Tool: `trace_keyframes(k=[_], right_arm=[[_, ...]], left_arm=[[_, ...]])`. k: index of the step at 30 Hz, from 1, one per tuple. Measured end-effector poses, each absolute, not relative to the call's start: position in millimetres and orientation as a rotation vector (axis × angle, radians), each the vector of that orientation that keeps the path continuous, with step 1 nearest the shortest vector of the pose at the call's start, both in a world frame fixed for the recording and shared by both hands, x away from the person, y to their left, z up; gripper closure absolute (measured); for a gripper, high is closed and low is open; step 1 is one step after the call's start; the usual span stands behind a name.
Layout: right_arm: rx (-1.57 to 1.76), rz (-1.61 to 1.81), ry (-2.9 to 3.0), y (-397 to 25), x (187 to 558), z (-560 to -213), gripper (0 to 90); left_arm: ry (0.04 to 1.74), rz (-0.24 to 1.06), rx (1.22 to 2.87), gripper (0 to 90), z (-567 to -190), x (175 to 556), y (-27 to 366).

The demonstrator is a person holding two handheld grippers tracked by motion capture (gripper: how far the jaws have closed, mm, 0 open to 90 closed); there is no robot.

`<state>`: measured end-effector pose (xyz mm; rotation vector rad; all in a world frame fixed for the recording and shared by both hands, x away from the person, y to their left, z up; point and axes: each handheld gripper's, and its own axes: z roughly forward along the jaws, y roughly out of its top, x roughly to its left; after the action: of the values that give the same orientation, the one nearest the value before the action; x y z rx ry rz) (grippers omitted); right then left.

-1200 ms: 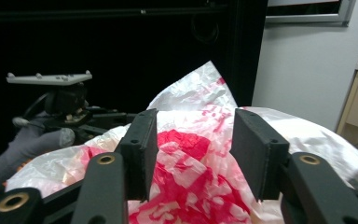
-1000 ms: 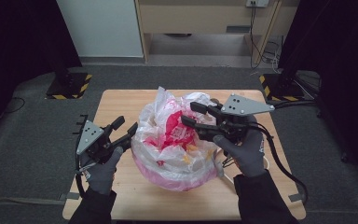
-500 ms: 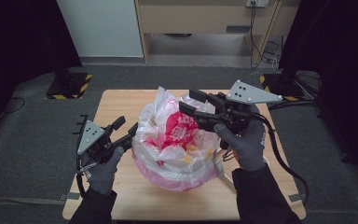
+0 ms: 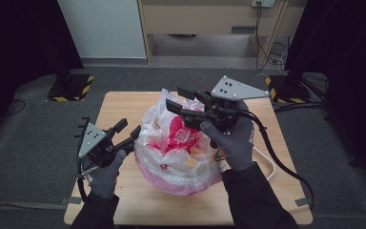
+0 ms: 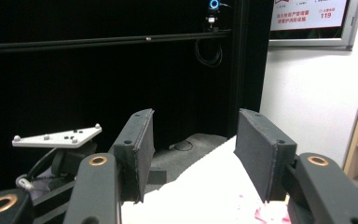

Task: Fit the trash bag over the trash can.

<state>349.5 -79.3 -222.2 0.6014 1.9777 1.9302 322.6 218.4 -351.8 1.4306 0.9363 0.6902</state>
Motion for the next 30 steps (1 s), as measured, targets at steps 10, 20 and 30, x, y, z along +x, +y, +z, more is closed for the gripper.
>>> trace_keyframes(k=[10, 20, 30], right_arm=[[0.661, 1.867, 1.963, -55, 357, -230, 46.3], [0.709, 1.639, 2.074, -41, 362, -251, 45.8], [0.778, 1.393, 2.251, -33, 372, -272, 47.7]], left_arm=[[0.934, 0.698, 1.441, 41.0, -353, 323, 218], [0.933, 0.701, 1.438, 41.0, -352, 322, 219], [0.933, 0.701, 1.439, 41.0, -352, 322, 219]])
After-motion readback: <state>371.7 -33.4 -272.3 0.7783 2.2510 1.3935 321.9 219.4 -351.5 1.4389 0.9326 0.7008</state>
